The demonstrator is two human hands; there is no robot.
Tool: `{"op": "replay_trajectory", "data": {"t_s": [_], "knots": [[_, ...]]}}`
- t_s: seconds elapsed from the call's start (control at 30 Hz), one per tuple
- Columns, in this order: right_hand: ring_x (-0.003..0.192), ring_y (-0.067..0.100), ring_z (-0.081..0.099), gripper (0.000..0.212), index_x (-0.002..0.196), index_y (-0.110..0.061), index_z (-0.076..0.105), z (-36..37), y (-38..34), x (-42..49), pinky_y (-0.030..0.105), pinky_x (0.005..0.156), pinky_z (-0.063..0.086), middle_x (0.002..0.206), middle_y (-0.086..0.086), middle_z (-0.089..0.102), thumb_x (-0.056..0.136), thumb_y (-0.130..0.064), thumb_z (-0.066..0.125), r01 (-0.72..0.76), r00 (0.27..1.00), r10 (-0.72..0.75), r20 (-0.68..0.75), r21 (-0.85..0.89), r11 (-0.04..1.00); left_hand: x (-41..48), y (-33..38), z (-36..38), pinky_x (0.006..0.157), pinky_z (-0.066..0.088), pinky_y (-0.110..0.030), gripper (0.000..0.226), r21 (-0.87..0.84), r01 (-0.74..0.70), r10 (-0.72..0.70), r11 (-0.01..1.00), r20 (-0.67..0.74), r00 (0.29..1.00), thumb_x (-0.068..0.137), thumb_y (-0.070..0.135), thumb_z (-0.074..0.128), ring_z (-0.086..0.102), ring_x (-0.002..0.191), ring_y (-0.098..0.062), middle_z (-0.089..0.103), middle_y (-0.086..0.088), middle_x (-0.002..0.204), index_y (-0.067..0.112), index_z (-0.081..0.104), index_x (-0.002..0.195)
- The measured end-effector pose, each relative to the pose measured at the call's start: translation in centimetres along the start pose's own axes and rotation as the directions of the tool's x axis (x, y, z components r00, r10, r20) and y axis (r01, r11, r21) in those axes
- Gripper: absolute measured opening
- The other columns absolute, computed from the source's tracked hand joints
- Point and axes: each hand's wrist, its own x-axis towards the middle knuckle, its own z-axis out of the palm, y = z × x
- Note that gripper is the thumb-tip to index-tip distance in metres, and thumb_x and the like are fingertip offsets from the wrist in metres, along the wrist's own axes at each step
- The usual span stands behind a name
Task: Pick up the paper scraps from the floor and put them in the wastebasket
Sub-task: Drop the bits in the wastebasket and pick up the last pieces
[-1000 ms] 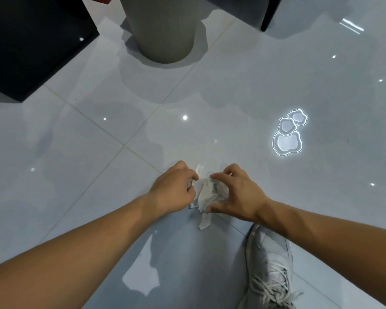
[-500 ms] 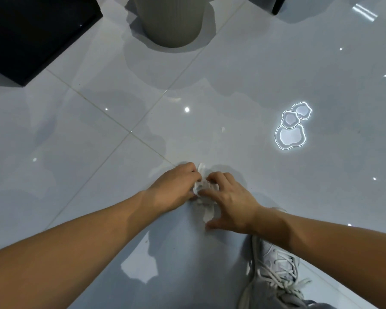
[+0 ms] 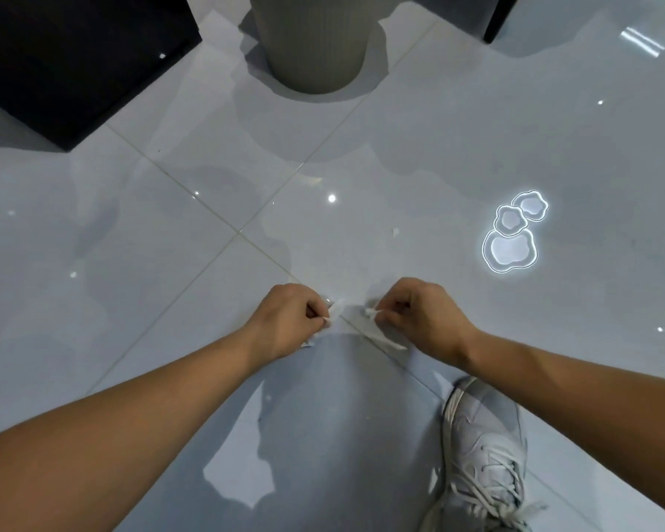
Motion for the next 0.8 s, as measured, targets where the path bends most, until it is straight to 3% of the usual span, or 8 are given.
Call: {"op": "replay_trajectory", "data": {"t_s": [0.1,0.2,0.3,0.5,0.63,0.73,0.8], "knots": [[0.084,0.014,0.059,0.004,0.078,-0.020,0.076,-3.2,0.7,3.3,0.005,0.072,0.038,0.096,-0.001,0.062,0.077,-0.020,0.079,-0.107,0.984,0.109,-0.138,0.025,0.994,1.0,-0.2,-1.1,0.048,0.043,-0.006,0.007,-0.227,0.139,-0.157,0.964,-0.062,0.986,0.080,0.013,0.079,0.061,0.055,-0.003,0.070,0.003,0.066,0.015,0.076,0.074],[0.091,0.015,0.057,0.010,0.081,-0.015,0.077,-4.5,0.9,6.5,0.019,0.081,0.042,0.108,0.001,0.057,0.077,-0.024,0.080,-0.168,0.976,0.167,-0.141,0.005,0.986,1.7,-0.5,-2.2,0.048,0.044,-0.009,0.008,-0.281,0.178,-0.216,0.943,-0.109,0.970,0.079,0.016,0.081,0.063,0.055,-0.011,0.072,-0.004,0.067,0.015,0.075,0.073],[0.095,0.019,0.058,0.012,0.088,-0.010,0.077,-4.3,0.7,8.4,0.023,0.083,0.042,0.113,0.005,0.058,0.079,-0.018,0.079,-0.174,0.980,0.168,-0.109,-0.049,0.984,2.0,-1.3,-2.7,0.055,0.046,-0.016,0.007,-0.302,0.205,-0.258,0.931,-0.144,0.955,0.078,0.016,0.081,0.063,0.059,-0.012,0.072,-0.005,0.070,0.012,0.076,0.077],[0.081,0.023,0.060,0.006,0.086,-0.008,0.074,-4.0,0.6,9.5,0.024,0.067,0.040,0.087,0.003,0.064,0.087,-0.013,0.070,-0.227,0.969,0.216,-0.118,-0.086,0.970,2.1,-2.5,-3.2,0.057,0.043,-0.018,0.008,-0.354,0.237,-0.306,0.905,-0.156,0.939,0.078,0.017,0.082,0.059,0.058,-0.010,0.068,-0.002,0.068,0.011,0.076,0.081],[0.074,0.020,0.058,0.004,0.084,-0.012,0.070,-4.0,0.5,9.3,0.019,0.058,0.039,0.080,0.002,0.065,0.087,-0.011,0.068,-0.212,0.976,0.206,-0.069,-0.089,0.973,1.9,-3.1,-4.0,0.060,0.044,-0.016,0.007,-0.352,0.239,-0.317,0.905,-0.182,0.931,0.077,0.016,0.082,0.060,0.059,-0.006,0.070,0.000,0.070,0.012,0.077,0.080],[0.066,0.016,0.058,0.011,0.074,-0.019,0.067,-4.9,0.8,8.9,0.018,0.055,0.039,0.073,-0.003,0.064,0.084,-0.018,0.071,-0.245,0.964,0.247,-0.099,0.030,0.969,2.0,-3.3,-5.3,0.050,0.042,-0.005,0.006,-0.389,0.229,-0.322,0.892,-0.192,0.927,0.077,0.013,0.082,0.057,0.046,0.005,0.068,0.002,0.066,0.010,0.078,0.081],[0.060,0.012,0.061,0.017,0.069,-0.023,0.065,-5.9,0.6,8.8,0.019,0.055,0.043,0.070,-0.004,0.065,0.083,-0.017,0.073,-0.246,0.952,0.264,-0.157,0.126,0.961,2.0,-3.7,-6.5,0.047,0.043,-0.005,0.005,-0.425,0.216,-0.332,0.879,-0.220,0.917,0.079,0.010,0.081,0.057,0.043,0.004,0.069,-0.003,0.067,0.007,0.077,0.082]]}}
